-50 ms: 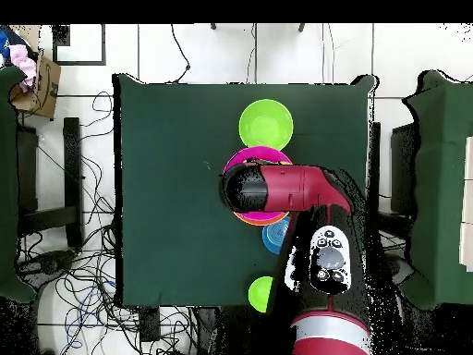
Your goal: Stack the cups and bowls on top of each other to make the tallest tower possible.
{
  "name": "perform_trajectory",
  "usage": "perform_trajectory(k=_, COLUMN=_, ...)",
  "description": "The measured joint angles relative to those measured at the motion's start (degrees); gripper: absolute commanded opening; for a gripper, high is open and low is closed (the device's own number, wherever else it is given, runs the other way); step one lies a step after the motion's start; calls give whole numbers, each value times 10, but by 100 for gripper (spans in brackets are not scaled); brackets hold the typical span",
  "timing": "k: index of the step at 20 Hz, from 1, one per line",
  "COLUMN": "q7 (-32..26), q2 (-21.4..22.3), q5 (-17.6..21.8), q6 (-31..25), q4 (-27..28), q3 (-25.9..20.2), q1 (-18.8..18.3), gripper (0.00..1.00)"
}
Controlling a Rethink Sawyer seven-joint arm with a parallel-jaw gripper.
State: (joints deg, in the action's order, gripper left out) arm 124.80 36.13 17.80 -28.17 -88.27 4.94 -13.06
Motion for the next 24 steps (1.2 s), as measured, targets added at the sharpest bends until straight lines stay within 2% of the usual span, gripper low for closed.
perform_trajectory(k=8, q7=0, q2=-23, q5=-22, q6=0, q4=0, q3=28, q1=14, gripper=0)
perform_trajectory(k=24, q7=0, q2=-26, q5=-65, q6=0, q4=0, q3=63, q1=56, gripper=0)
